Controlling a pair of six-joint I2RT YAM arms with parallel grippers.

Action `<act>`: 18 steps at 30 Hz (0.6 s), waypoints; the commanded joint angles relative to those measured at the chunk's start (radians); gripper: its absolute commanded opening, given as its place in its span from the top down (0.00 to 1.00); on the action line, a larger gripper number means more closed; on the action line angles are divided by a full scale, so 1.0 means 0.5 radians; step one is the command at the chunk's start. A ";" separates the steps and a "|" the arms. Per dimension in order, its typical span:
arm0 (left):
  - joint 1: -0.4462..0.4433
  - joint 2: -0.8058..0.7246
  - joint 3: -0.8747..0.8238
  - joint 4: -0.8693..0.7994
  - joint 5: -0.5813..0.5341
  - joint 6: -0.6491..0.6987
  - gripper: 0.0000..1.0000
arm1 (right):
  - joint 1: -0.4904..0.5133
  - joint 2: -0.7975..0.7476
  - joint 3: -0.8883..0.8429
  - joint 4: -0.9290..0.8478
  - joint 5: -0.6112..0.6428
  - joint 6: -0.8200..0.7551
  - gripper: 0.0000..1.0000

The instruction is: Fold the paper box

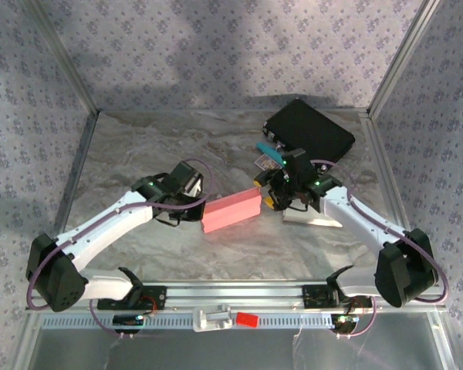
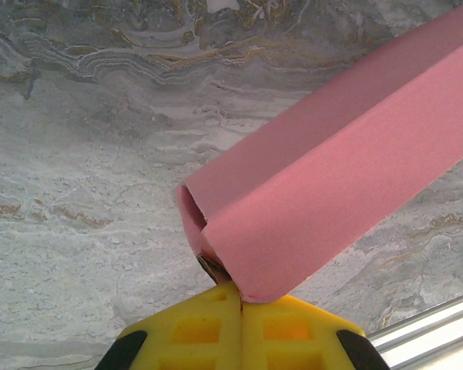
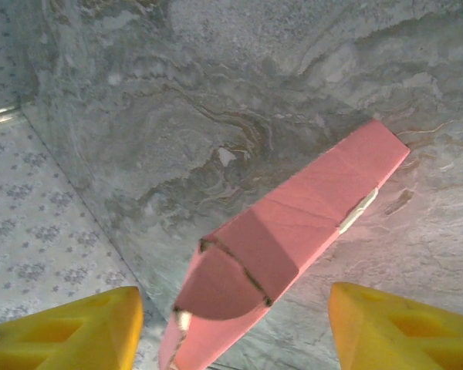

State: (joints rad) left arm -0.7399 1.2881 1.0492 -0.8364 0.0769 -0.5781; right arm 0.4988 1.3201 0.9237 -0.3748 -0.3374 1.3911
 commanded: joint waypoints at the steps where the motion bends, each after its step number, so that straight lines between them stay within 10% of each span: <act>1: -0.015 0.096 -0.050 -0.155 -0.028 -0.033 1.00 | -0.012 0.045 -0.074 0.068 -0.040 0.061 0.39; 8: -0.014 0.076 -0.025 -0.146 -0.004 -0.063 0.97 | -0.018 0.093 -0.123 0.023 -0.037 -0.030 0.47; 18: 0.194 -0.356 -0.100 0.125 0.316 -0.517 0.63 | -0.024 0.112 -0.169 -0.012 -0.019 -0.099 0.58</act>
State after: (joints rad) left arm -0.6823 1.1950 1.0180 -0.8223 0.1600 -0.7086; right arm 0.4896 1.3468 0.8795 -0.2932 -0.3641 1.3685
